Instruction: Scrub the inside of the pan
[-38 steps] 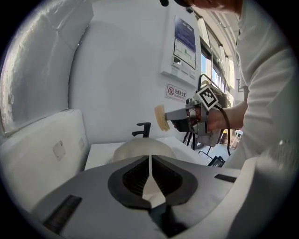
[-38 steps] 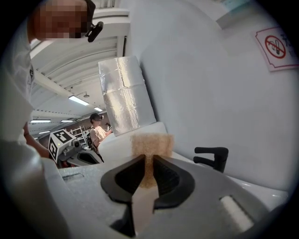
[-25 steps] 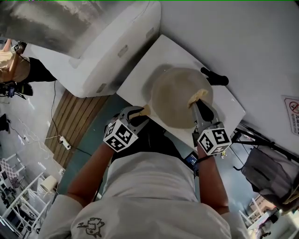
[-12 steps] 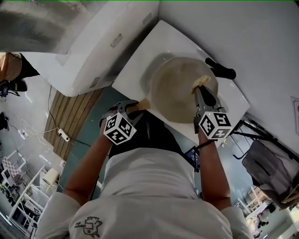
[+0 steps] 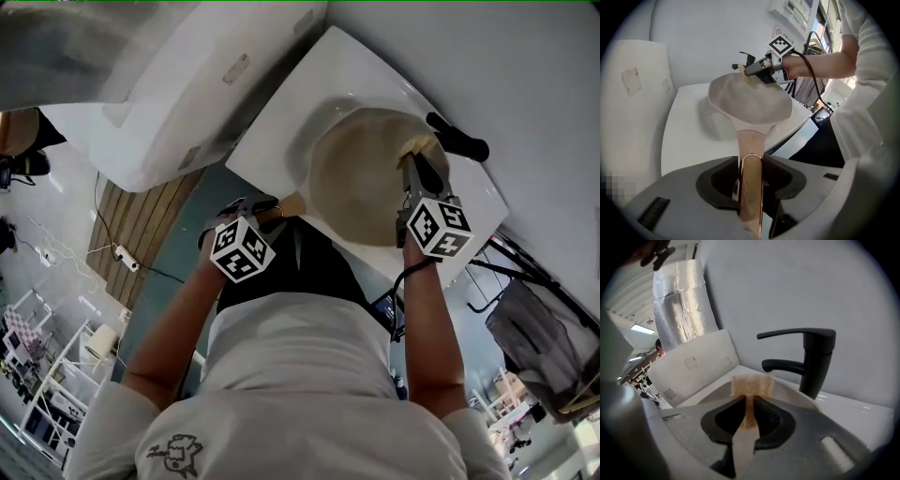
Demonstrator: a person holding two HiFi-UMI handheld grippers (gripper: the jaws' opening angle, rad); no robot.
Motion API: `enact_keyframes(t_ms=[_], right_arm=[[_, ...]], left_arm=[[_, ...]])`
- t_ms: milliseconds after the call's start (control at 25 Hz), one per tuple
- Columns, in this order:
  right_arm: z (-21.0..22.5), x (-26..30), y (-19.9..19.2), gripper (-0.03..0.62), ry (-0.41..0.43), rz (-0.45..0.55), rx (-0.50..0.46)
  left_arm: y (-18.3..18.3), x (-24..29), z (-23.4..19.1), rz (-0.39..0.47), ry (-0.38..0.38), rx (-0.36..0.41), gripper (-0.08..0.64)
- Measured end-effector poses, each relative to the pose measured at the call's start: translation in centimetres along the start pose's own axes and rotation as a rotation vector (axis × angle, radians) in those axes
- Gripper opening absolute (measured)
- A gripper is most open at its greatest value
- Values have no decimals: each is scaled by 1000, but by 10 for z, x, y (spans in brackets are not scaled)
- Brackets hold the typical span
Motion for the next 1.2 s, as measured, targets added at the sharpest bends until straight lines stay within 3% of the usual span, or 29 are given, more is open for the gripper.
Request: enact_keyframes(t_ms=[600,1000,1200], right_arm=[[16,50,6,57,-54,-37,-14],[-8,87,14,57,53,-67,-108],[-30,104,14,57,154,-100,-173]], left_arm=[[0,4,-6,-38,-76,12,156],[-2,4,-10,-48,-120,-7,155],[-2,4,-10,-49,-121,-4,155]])
Point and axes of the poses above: the fingertips, and each gripper's own axes: x forward along the fingers, z to its right, y out of its top, the point moved 10 cm from there along -x, backward along the fingers, and after that the axes turned 8 degrees about -x, right-handed, at the moved point
